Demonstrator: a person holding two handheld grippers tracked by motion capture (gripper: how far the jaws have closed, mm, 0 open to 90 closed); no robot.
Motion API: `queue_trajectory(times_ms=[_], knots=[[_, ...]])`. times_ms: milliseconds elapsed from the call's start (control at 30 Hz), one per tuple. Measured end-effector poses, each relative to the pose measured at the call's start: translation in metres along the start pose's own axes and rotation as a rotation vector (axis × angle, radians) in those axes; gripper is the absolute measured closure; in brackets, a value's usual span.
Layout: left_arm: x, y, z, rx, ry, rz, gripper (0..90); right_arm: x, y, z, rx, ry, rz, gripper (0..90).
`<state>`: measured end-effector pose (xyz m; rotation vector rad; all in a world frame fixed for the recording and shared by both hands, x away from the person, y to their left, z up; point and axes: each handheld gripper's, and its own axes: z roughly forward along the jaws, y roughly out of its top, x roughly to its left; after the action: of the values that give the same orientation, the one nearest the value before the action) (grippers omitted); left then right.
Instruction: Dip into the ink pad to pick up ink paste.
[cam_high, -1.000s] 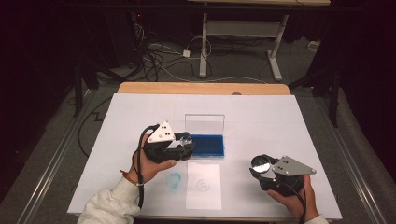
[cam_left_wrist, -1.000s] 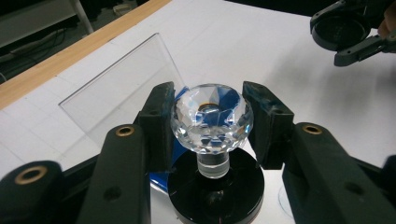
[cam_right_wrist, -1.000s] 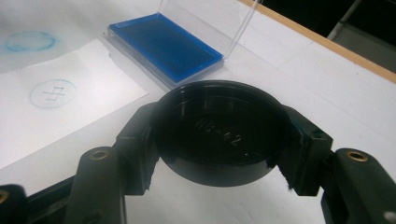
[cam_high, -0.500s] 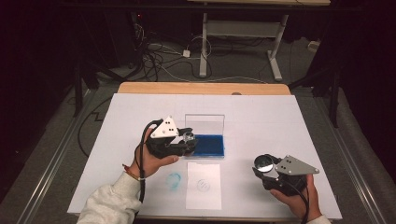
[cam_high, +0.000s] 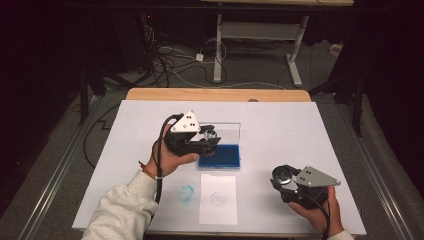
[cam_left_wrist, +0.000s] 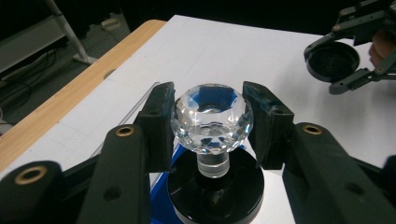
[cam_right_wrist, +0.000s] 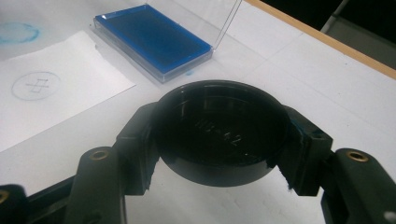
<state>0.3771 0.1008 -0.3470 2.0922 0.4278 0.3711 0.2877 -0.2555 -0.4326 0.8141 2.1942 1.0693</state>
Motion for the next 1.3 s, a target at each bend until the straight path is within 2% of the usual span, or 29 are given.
queue_trajectory(times_ms=[233, 400, 567, 733, 900, 1100, 1133, 1200, 1233, 1300], knots=[[0.003, -0.001, 0.018, 0.037, -0.007, -0.011, 55.1, 0.002, -0.003, -0.001, 0.012, 0.004, -0.010, 38.5], [0.007, -0.009, 0.034, 0.056, -0.026, -0.017, 55.1, 0.002, -0.003, -0.002, 0.014, 0.003, -0.006, 38.5], [0.014, -0.024, 0.048, 0.046, -0.029, -0.050, 55.0, 0.006, -0.004, 0.000, 0.018, 0.007, -0.029, 38.4], [0.017, -0.041, 0.067, 0.098, -0.014, -0.055, 55.0, 0.006, -0.004, 0.002, 0.029, 0.007, -0.035, 38.4], [0.024, -0.052, 0.074, 0.085, -0.021, -0.085, 55.0, 0.006, -0.005, 0.003, 0.033, 0.009, -0.036, 38.4], [0.024, -0.055, 0.081, 0.075, -0.017, -0.076, 55.0, 0.007, -0.006, 0.004, 0.041, 0.013, -0.042, 38.4], [0.024, -0.055, 0.082, 0.081, -0.021, -0.073, 55.0, 0.008, -0.006, 0.005, 0.045, 0.016, -0.042, 38.4], [0.022, -0.057, 0.084, 0.101, -0.002, -0.058, 55.0, 0.008, -0.006, 0.005, 0.045, 0.016, -0.044, 38.4], [0.022, -0.059, 0.085, 0.111, -0.009, -0.052, 55.0, 0.008, -0.006, 0.005, 0.046, 0.017, -0.046, 38.4], [0.021, -0.061, 0.085, 0.118, 0.009, -0.048, 55.0, 0.008, -0.006, 0.005, 0.047, 0.017, -0.051, 38.4]])
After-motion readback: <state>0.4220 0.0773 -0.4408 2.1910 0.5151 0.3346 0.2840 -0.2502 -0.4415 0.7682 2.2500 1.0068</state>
